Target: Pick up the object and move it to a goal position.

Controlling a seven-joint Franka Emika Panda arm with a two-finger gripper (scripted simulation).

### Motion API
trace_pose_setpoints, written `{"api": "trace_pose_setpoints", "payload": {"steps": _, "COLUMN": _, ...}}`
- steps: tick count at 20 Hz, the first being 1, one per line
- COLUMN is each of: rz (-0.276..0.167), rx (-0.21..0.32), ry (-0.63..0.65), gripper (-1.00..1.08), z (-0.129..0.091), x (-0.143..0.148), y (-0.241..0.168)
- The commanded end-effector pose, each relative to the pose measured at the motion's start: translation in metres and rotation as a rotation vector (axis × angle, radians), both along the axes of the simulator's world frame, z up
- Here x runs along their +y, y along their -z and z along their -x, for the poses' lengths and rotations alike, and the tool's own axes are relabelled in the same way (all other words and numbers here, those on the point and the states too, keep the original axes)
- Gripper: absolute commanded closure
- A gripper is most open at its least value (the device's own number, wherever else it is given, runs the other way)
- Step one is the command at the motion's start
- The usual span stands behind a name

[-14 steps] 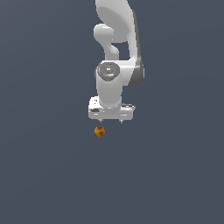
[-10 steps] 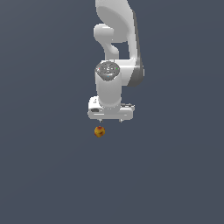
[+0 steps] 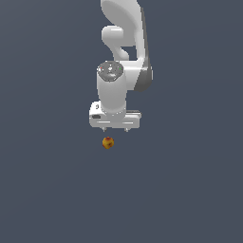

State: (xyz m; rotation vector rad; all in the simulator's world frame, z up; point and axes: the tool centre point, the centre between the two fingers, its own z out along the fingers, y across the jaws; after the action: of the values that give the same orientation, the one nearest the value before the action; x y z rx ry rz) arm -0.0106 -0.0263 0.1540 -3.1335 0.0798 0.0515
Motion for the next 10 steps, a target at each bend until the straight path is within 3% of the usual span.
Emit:
{"api": "trace_pose_setpoints", "payload": {"steps": 1, "rz": 0.0, "rx": 0.001, "ry": 0.001, "gripper": -0.92, "z": 0.0002, "x": 0.0006, "y": 0.0006}}
{"api": "trace_pose_setpoints", "payload": {"steps": 10, "rz": 0.0, "rx": -0.001, "ry": 0.096, "gripper": -0.92, "z": -0.0001, "x": -0.0035, "y": 0.0085}}
